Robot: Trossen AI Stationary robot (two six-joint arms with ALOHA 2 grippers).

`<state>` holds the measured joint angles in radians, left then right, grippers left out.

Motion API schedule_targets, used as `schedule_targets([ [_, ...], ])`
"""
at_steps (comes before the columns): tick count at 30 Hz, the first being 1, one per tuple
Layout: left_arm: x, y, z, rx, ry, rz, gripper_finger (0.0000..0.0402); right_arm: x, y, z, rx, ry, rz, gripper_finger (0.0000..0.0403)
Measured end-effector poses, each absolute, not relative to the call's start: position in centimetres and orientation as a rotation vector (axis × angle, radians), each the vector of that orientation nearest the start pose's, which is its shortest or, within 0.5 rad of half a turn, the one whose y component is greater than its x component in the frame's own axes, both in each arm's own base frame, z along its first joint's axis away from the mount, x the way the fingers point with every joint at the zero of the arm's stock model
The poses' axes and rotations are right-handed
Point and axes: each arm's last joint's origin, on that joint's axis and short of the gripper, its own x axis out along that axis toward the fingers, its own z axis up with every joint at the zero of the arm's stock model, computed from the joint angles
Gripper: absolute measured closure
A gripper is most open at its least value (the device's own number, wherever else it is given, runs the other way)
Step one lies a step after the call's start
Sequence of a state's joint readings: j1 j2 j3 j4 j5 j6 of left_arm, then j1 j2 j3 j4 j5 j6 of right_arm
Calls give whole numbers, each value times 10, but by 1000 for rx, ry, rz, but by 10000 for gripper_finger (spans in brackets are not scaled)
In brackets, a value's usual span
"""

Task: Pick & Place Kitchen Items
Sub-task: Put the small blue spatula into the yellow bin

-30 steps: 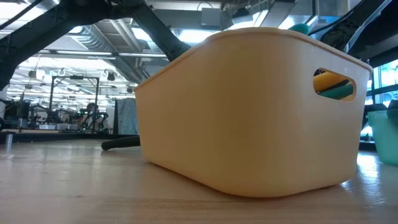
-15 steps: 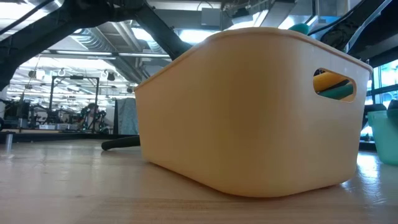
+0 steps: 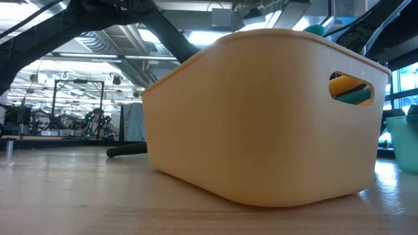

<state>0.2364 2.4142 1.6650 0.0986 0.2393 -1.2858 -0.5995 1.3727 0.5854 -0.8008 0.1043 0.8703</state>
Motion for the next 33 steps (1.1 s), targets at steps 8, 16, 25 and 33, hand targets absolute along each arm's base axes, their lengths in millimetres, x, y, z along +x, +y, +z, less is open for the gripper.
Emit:
schedule_targets([
  [8, 502, 114, 100, -1349, 584, 272, 382, 148, -105, 135, 1041, 1258, -1221, 235],
  [16, 502, 114, 101, -1356, 600, 245, 382, 150, -105, 146, 1042, 1306, -1142, 235],
  [25, 498, 121, 116, -1342, 620, 151, 383, 168, -105, 207, 1059, 1148, -953, 235],
  [33, 476, 129, 167, -1210, 711, 80, 384, 179, -95, 283, 909, 910, -805, 235],
])
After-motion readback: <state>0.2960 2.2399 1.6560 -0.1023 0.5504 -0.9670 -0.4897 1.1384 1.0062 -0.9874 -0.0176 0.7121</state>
